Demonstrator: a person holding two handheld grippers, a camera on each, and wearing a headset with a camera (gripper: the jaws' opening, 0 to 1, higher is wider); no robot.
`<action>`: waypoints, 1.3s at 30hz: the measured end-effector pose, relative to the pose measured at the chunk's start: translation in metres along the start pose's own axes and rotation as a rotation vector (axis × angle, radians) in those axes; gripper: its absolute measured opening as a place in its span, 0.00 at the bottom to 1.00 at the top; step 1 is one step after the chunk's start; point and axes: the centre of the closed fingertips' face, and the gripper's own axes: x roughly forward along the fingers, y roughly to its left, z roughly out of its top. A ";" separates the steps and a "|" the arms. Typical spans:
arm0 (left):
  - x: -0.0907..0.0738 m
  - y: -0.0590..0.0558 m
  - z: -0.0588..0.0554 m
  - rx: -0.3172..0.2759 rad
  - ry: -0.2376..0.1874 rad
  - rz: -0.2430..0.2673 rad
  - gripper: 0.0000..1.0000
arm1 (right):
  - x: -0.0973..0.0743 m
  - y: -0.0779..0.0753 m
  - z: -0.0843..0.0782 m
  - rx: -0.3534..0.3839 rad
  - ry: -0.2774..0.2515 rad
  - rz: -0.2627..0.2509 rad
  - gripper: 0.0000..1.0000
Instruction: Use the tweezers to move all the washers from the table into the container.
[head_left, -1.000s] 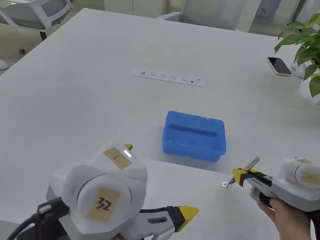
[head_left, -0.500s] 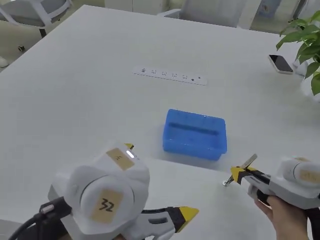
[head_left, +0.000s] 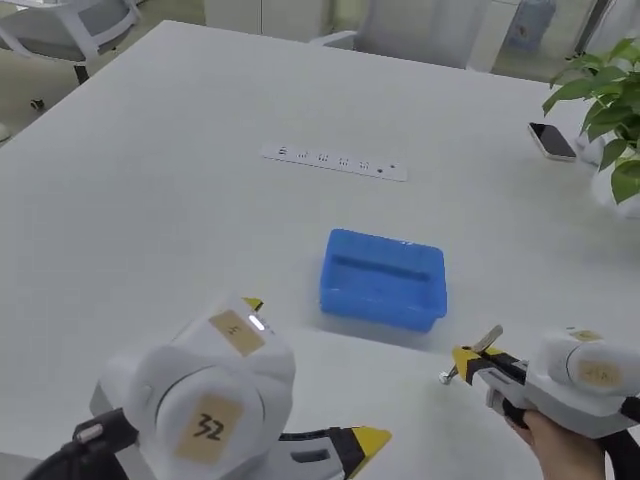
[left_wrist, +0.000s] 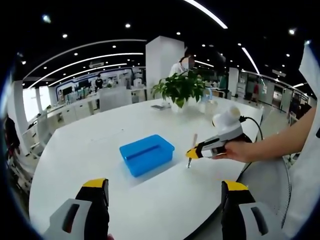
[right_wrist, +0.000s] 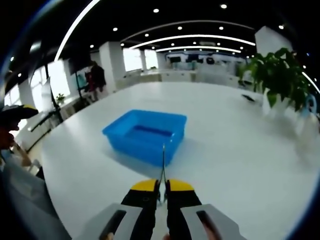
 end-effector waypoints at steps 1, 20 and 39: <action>0.000 0.000 0.000 0.000 -0.002 0.000 0.96 | 0.000 0.001 0.000 -0.005 0.003 -0.002 0.03; -0.002 0.003 0.006 0.013 -0.022 0.006 0.96 | -0.007 -0.009 0.035 0.017 -0.059 0.009 0.02; -0.003 0.005 0.004 0.018 -0.014 0.012 0.94 | 0.000 0.019 0.108 -0.049 -0.189 0.059 0.03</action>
